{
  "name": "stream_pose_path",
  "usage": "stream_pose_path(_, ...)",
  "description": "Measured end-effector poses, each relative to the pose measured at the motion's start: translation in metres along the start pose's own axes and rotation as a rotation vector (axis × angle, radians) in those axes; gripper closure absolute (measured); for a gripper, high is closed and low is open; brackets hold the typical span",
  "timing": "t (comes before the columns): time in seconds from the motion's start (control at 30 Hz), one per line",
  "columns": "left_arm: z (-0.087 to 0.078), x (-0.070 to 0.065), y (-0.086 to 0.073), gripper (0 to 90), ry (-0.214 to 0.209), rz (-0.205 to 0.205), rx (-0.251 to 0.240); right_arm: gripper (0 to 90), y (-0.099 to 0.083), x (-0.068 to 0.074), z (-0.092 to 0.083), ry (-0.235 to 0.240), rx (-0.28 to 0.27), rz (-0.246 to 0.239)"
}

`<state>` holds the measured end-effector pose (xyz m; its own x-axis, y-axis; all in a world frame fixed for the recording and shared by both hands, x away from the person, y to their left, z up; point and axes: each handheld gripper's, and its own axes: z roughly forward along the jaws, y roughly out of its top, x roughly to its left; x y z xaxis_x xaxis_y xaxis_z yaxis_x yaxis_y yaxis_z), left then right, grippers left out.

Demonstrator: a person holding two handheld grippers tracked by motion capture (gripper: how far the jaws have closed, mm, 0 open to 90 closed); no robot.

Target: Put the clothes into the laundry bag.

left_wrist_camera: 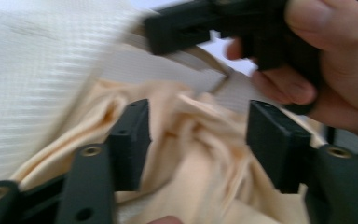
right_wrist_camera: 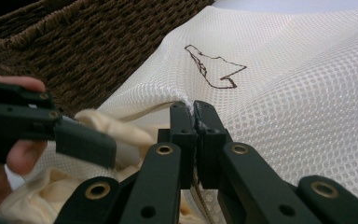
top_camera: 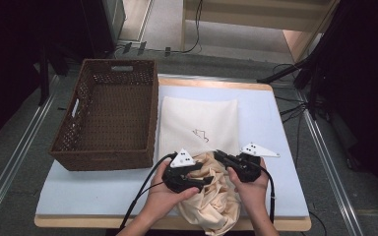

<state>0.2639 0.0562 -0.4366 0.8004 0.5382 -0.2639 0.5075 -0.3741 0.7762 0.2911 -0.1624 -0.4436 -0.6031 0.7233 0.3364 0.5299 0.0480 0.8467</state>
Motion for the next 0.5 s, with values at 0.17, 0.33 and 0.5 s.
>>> stream_pose_path(0.17,0.038,-0.006,-0.013,25.1,-0.041,0.054,0.207,88.1,-0.001,0.002,0.001,0.002,0.004,0.000)
stream_pose_path(0.33,0.035,-0.007,-0.008,76.8,0.047,0.092,0.221,88.2,-0.001,0.002,0.000,0.005,0.002,-0.004)
stream_pose_path(0.5,0.021,0.001,0.000,81.0,0.042,-0.008,0.107,88.2,0.000,0.003,-0.003,0.007,0.000,-0.007)
